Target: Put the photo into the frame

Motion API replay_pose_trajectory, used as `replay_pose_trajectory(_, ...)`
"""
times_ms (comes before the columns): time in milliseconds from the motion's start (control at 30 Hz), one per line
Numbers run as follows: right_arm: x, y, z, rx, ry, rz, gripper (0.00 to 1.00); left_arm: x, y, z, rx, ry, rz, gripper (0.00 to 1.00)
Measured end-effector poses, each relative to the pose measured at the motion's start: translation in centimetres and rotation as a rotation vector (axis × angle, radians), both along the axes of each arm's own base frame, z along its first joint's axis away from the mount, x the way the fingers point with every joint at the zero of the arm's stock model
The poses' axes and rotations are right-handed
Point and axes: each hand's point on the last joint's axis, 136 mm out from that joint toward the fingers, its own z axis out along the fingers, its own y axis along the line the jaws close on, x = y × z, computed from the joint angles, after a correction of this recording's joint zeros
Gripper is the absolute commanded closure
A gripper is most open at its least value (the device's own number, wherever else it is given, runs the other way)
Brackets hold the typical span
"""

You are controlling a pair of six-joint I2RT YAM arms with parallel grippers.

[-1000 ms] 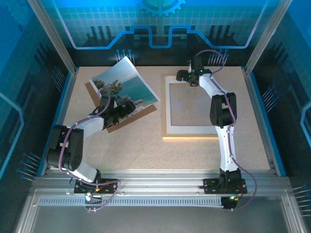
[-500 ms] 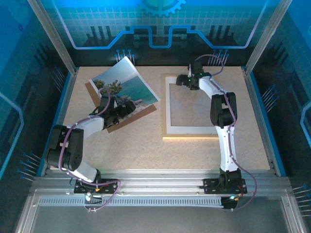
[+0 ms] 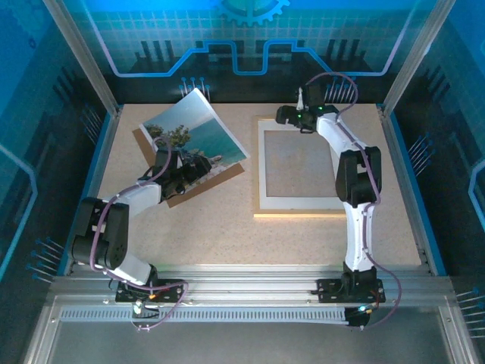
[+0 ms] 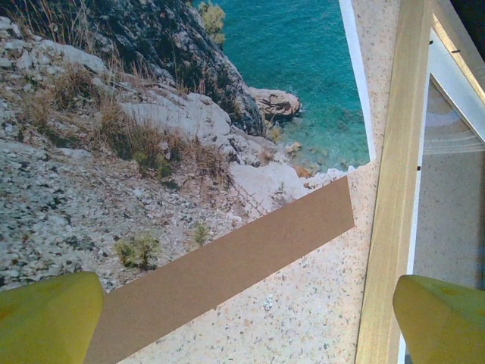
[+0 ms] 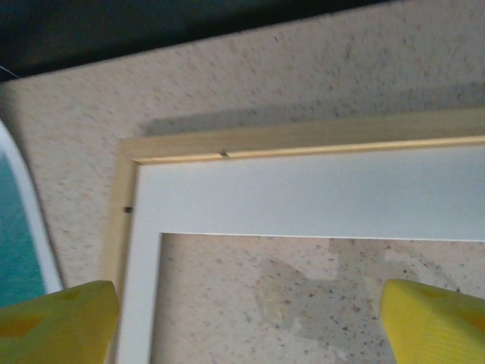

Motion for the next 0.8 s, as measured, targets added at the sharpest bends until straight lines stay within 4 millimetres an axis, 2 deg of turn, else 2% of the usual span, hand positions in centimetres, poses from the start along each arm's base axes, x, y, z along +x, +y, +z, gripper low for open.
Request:
replay_pose_trajectory(100,-0.4,1.2,1.9,0.006,-0.031,0.02,0.1,0.0,0.0,0.0,0.001,0.0,0.0,0.01)
replay_pose_trajectory(200,-1.0,3.2,2.4,0.015,-0.037,0.049,0.12,0.0,0.1,0.0,0.005,0.001,0.005,0.01)
replay_pose_trajectory(367,-3.4,8.1,1.0,0.026,0.009,0.123,0.18,0.0,0.3,0.0,0.012,-0.001,0.013,0.01)
replay_pose_trajectory(433,-4.6,10.6,0.8,0.028,0.021,0.165,0.19,0.0,0.3,-0.1,0.013,-0.002,0.015,0.01)
replay_pose_trajectory(600,-7.2,15.9,0.4,0.031,0.036,0.256,0.22,-1.0,0.7,-1.8,0.025,0.035,0.023,0.01)
replay_pose_trajectory(700,-7.9,18.1,-0.7,0.029,0.057,0.293,0.22,-1.7,0.9,-3.0,0.034,0.068,0.029,0.01)
replay_pose_trajectory(800,-8.2,19.4,-2.4,0.016,0.089,0.314,0.22,-2.2,1.1,-3.9,0.042,0.088,0.037,0.01)
